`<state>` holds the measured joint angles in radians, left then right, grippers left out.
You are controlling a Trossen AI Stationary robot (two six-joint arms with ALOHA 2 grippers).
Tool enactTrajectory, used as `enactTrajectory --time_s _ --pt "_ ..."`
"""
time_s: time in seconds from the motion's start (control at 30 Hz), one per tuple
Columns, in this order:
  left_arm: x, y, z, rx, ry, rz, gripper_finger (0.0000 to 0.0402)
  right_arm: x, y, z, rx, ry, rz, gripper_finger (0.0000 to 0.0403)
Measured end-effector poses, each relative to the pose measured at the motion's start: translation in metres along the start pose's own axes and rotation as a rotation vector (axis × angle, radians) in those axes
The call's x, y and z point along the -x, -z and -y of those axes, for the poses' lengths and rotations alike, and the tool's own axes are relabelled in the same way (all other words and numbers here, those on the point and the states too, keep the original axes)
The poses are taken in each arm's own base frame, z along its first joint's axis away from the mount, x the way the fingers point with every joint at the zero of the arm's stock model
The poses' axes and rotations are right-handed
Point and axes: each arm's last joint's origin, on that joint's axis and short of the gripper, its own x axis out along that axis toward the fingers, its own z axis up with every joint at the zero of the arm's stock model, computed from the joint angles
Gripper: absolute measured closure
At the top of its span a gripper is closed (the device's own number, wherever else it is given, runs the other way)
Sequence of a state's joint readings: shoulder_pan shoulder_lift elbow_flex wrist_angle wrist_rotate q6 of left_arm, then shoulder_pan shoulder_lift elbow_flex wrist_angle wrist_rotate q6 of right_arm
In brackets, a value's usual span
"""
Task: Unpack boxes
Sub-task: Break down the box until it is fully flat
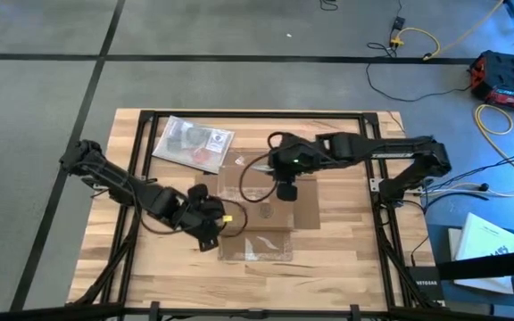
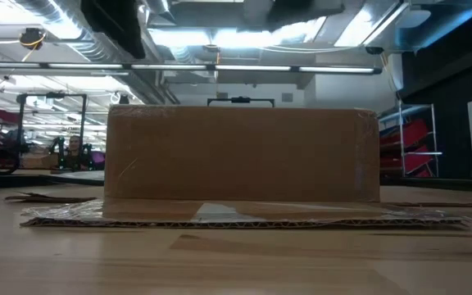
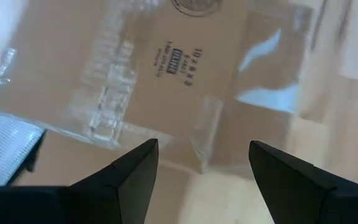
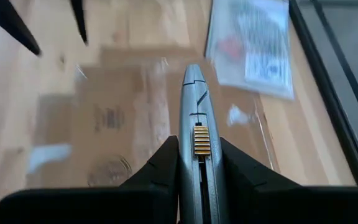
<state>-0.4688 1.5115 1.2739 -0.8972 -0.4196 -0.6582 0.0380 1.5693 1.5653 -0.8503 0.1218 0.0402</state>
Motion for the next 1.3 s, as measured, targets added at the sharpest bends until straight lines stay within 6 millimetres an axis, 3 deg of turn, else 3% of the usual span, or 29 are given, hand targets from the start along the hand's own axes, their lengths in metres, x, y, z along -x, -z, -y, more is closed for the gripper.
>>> enactTrajectory --time_s 0.23,0.3,0.6,0.9,1.3 --pt "-0.034 0.046 0.024 0.148 0.041 0.143 0.0163 -0.014 -0.006 -0.009 -0.006 -0.015 -0.091 0.0345" --pt "-0.036 0.054 0.026 0.21 0.037 0.163 0.0163 -0.016 -0.01 -0.011 -0.009 -0.029 -0.098 0.0345" --pt "-0.025 0.054 0.043 0.183 0.1 0.284 0.0163 -0.025 -0.028 -0.017 -0.013 -0.202 -0.148 0.0345" --pt "-0.031 0.048 0.036 0.274 0.008 0.356 0.0163 -0.07 -0.043 -0.024 0.051 -0.161 -0.352 0.0345" --pt "-0.051 0.044 0.028 0.265 -0.067 0.327 0.0163 -0.107 -0.052 -0.028 0.03 -0.101 -0.329 0.0345"
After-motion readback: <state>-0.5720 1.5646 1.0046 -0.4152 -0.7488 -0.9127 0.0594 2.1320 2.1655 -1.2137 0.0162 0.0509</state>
